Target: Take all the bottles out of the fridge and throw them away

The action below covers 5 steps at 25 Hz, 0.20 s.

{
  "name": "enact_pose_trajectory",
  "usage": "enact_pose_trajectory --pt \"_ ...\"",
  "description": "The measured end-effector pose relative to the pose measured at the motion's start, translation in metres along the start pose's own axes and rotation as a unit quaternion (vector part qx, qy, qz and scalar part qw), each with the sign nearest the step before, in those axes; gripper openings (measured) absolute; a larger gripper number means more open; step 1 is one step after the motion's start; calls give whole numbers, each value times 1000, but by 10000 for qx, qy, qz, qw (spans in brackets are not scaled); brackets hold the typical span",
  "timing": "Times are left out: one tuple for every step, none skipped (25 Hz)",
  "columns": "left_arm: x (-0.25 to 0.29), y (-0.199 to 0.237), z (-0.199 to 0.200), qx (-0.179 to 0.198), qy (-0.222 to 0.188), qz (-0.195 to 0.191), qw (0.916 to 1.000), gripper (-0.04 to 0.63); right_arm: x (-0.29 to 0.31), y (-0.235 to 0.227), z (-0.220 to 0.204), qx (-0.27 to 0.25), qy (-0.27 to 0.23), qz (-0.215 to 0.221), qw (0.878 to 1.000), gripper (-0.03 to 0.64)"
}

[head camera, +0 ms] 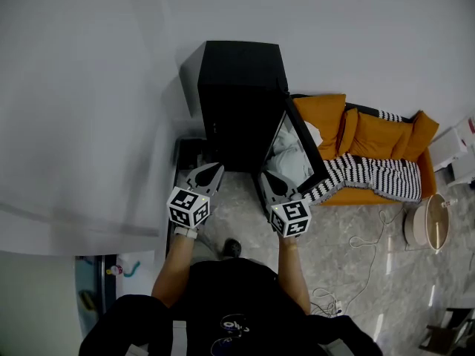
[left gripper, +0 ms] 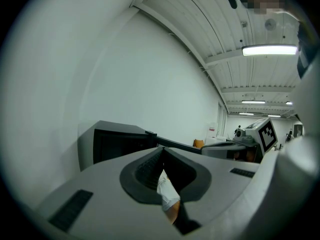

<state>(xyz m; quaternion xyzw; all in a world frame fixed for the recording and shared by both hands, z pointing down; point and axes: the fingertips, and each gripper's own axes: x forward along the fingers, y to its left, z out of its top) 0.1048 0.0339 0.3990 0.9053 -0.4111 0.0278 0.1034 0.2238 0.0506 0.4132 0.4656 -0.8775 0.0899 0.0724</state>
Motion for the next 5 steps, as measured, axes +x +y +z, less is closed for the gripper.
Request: enact_pose_trajectory --pt "0 1 0 -5 -2 6 10000 6 1 1 -1 -7 1 13 10000 9" --pt "0 1 -1 -5 -3 5 10000 6 1 1 -1 -12 -2 21 10000 9" --pt "0 1 -1 -2 -4 2 10000 8 2 1 -1 -16 -7 23 10000 9" --pt "0 1 -1 2 -4 -4 10000 8 2 0 -1 -21 -13 22 10000 9" --pt "0 1 -2 7 -4 -10 10000 6 2 0 -2 -28 -19 20 10000 9"
